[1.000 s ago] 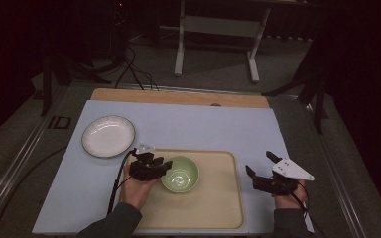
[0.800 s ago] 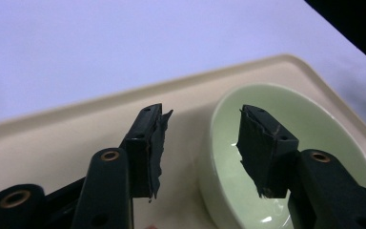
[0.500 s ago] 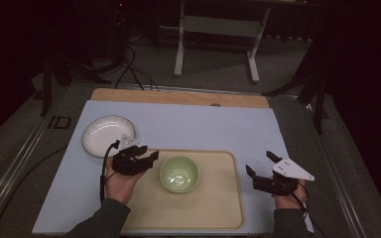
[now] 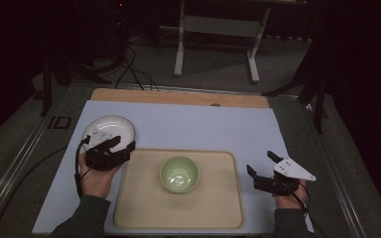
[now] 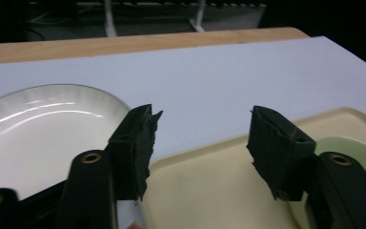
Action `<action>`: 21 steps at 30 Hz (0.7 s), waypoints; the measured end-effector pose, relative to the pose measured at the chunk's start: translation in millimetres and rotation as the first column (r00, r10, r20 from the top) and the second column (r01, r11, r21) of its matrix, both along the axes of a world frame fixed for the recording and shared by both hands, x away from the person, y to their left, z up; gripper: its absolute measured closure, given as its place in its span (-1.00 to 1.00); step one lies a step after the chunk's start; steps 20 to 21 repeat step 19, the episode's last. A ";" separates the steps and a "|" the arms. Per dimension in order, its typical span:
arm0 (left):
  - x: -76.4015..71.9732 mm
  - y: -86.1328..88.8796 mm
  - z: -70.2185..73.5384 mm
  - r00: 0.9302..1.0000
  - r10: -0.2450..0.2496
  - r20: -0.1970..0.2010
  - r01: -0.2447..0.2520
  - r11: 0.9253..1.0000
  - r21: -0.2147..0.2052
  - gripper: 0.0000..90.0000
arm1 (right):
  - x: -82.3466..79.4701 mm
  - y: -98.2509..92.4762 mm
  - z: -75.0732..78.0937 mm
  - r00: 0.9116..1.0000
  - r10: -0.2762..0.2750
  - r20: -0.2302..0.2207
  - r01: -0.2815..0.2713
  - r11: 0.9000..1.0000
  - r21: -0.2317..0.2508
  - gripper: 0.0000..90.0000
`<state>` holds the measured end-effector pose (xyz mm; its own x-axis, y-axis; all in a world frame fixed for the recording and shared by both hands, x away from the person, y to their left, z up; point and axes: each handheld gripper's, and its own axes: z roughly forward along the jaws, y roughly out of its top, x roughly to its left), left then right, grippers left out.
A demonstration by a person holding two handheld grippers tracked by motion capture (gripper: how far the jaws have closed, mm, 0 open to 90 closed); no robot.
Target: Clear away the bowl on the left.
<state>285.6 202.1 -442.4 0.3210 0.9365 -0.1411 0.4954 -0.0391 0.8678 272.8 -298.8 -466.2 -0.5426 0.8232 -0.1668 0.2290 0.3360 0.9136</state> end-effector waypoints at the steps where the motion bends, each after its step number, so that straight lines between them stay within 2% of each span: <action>1: -0.2 3.9 0.0 1.000 0.007 -0.002 -0.007 1.000 -0.001 -0.12 | -0.1 -0.1 0.1 1.000 -0.001 0.000 0.001 1.000 0.001 -0.69; 3: -0.2 11.3 -0.6 1.000 0.020 -0.006 -0.020 1.000 -0.003 -0.19 | -0.2 -0.3 0.2 1.000 -0.002 0.000 0.002 1.000 0.003 -0.69; 7: -2.7 23.3 -3.7 0.998 0.062 -0.002 -0.062 0.998 0.026 -0.25 | -0.2 -1.1 0.4 1.000 -0.004 0.002 0.004 1.000 0.006 -0.69; 15: -9.6 40.4 -11.6 0.995 0.104 -0.001 -0.103 0.993 0.058 -0.28 | -0.4 -2.3 0.7 1.000 -0.010 0.004 0.010 1.000 0.010 -0.69; 19: -13.8 50.2 -16.2 0.991 0.134 -0.006 -0.134 0.990 0.049 -0.27 | -0.3 -2.1 0.4 1.000 -0.011 0.003 0.011 1.000 0.009 -0.69; 21: -13.8 50.2 -16.2 0.991 0.134 -0.006 -0.134 0.990 0.049 -0.27 | -0.3 -2.1 0.4 1.000 -0.011 0.003 0.011 1.000 0.009 -0.69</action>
